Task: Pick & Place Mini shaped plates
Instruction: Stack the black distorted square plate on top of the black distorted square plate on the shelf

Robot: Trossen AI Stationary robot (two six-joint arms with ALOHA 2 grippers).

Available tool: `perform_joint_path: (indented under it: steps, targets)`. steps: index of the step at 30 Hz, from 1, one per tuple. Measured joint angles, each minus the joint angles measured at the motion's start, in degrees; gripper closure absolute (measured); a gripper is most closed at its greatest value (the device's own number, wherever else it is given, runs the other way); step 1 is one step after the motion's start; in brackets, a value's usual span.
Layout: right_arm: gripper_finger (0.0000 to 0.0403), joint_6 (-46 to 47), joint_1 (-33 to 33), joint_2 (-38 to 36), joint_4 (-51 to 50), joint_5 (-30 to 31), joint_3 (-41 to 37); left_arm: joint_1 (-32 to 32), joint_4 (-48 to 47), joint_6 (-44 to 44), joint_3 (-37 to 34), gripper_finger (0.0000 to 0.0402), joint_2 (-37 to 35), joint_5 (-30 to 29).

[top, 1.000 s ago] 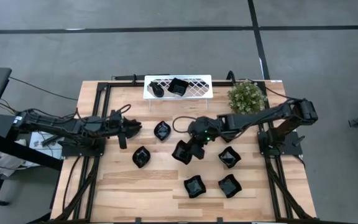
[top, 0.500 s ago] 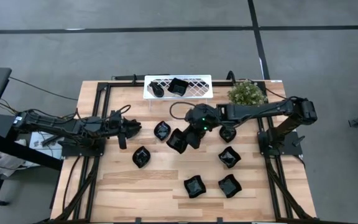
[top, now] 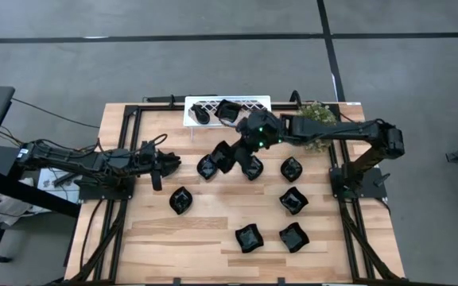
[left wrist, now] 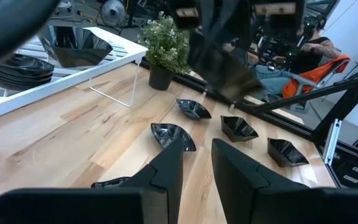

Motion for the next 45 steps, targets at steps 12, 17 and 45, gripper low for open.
perform_joint_path:
  steps: [12, 17, 45]
  targets:
    - [0.0403, -7.0, -12.5, 0.0, -1.1, -0.2, 5.7, 0.0, 0.6, -0.3, 0.0, 0.0315, 0.0, 0.0]
    - [0.0403, -13.5, -18.3, 0.4, -2.9, -4.2, 7.1, 0.0, 0.8, -2.9, 0.0, 0.0315, 0.0, 0.0]
    - [0.0403, -43.9, -33.0, 25.7, -25.8, -29.7, 39.8, 0.0, 3.3, -3.2, 0.0, 0.0315, 0.0, 0.2]
